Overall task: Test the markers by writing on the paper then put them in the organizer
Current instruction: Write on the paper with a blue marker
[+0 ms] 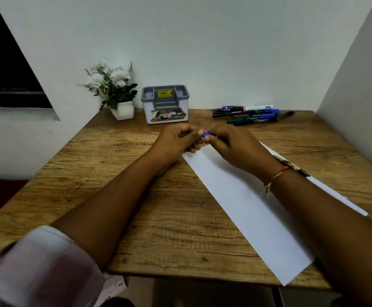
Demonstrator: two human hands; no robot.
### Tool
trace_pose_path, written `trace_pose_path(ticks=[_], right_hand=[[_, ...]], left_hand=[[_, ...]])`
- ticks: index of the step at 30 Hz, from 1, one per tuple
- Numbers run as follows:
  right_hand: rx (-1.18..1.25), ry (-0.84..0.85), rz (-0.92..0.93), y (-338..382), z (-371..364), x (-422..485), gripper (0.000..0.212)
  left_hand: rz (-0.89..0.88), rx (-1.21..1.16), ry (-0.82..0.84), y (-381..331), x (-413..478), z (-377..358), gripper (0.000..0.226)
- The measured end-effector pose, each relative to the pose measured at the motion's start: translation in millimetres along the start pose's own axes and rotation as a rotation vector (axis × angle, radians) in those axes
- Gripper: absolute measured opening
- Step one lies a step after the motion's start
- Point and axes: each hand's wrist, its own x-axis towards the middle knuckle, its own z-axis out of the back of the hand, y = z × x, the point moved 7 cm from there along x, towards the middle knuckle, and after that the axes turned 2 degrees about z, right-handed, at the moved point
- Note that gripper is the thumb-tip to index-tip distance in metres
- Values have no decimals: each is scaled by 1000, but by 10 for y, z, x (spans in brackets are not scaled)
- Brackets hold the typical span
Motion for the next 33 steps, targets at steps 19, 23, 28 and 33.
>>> trace_pose_path(ticks=[19, 23, 28, 33], right_hand=[[426, 30, -326, -247, -37, -50, 31], [582, 11, -416, -239, -55, -76, 24], [236, 78, -156, -225, -50, -71, 13], [134, 210, -112, -172, -143, -89, 29]], left_hand=[[164, -441, -335, 110, 84, 302, 15], [158, -170, -302, 95, 67, 343, 23], [90, 543, -16, 78, 83, 299, 19], [118, 670, 212, 129, 53, 280, 16]])
